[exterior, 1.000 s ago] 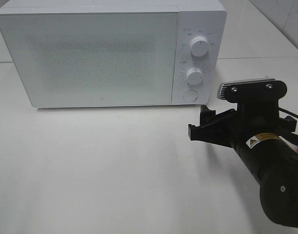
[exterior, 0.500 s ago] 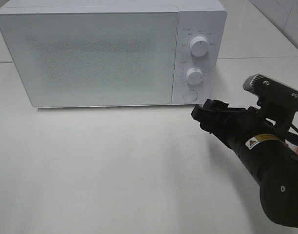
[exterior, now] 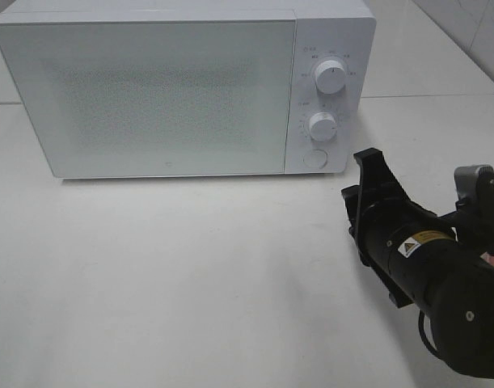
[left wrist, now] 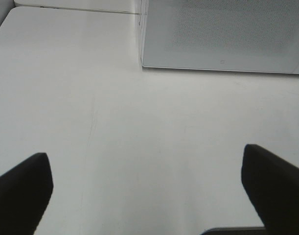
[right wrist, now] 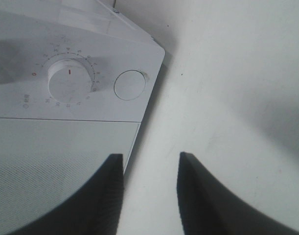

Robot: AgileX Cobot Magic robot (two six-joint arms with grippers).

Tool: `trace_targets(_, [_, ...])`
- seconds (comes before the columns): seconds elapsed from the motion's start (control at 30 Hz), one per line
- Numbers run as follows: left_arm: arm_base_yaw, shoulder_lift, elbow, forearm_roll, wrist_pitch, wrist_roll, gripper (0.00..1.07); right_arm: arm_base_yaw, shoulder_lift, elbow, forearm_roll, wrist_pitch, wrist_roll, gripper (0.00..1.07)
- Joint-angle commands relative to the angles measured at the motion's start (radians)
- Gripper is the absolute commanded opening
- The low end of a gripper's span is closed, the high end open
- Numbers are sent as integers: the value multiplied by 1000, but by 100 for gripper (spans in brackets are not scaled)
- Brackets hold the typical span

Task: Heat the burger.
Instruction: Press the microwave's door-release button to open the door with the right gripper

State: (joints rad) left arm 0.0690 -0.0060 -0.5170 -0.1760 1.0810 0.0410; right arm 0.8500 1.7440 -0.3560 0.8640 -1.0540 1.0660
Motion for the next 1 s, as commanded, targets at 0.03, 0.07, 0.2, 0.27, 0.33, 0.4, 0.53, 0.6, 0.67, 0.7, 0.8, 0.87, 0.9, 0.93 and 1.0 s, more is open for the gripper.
trace_targets(0.03, [-1,-15,2,-2,-15,-1,100,4,2,-8,-31,5,85,27])
trace_targets(0.07, [-1,-15,2,-2,-15,-1,100,4,2,-8,-35,5,107,23])
trace_targets(0.2, [-1,-15,2,-2,-15,-1,100,4,2,-8,-41,5,137,9])
trace_targets(0.27, [-1,-15,2,-2,-15,-1,100,4,2,-8,-39,5,147,0])
trace_targets(0.33, [-1,-15,2,-2,-15,-1,100,4,2,-9,-39,5,155,0])
trace_targets(0.4, [-1,-15,2,-2,-15,-1,100,4,2,-9,-40,5,171,0])
trace_targets(0.53, [-1,-15,2,-2,-15,-1,100,-12,29,-9,-47,3,210,0])
trace_targets(0.6, [-1,-15,2,-2,-15,-1,100,-14,41,-9,-57,1,228,0])
trace_targets(0.67, [-1,-15,2,-2,-15,-1,100,-24,63,-13,-77,-12,262,0])
trace_targets(0.7, [-1,-15,2,-2,-15,-1,100,-24,78,-27,-89,-15,272,0])
trace_targets(0.8, [-1,-15,2,-2,-15,-1,100,-24,102,-59,-92,-21,272,0])
trace_targets(0.87, [-1,-15,2,-2,-15,-1,100,-24,111,-71,-92,-23,272,0])
trace_targets(0.9, [-1,-15,2,-2,-15,-1,100,-33,132,-97,-96,-26,276,0])
trace_targets(0.93, [-1,-15,2,-2,-15,-1,100,-33,132,-97,-96,-26,276,0])
trace_targets(1.0, [-1,-15,2,-2,-15,-1,100,-52,149,-118,-129,-25,290,0])
